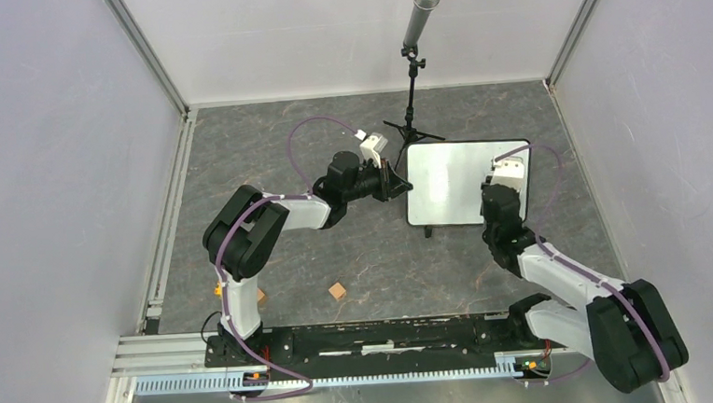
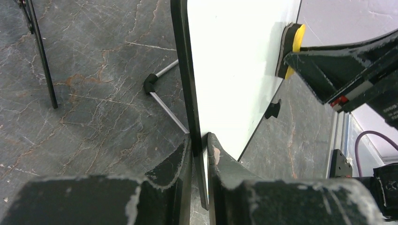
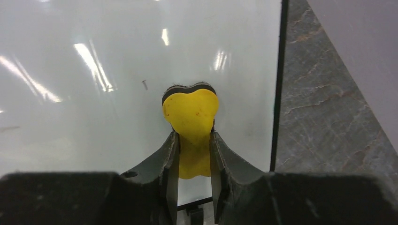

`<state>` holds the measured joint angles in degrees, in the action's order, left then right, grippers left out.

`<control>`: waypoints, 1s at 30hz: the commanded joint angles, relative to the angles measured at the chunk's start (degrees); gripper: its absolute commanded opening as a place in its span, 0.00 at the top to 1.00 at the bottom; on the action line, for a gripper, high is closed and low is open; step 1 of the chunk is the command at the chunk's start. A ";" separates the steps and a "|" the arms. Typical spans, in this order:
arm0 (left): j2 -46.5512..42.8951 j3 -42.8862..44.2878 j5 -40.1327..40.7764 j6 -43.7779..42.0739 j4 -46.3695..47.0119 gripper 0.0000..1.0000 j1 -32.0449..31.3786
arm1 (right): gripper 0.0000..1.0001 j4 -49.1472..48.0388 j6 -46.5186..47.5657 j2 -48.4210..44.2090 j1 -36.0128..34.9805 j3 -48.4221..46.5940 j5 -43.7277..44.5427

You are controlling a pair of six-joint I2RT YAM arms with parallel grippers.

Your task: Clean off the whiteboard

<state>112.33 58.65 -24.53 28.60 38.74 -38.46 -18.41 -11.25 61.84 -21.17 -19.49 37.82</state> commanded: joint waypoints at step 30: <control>-1.59 1.73 2.34 -7.16 -8.05 0.98 -0.64 | 0.81 3.14 1.96 13.83 -1.09 -20.47 -12.33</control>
<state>111.79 59.96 -23.68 25.76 34.87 -38.72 -14.55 -9.10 76.86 -29.54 -39.94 26.13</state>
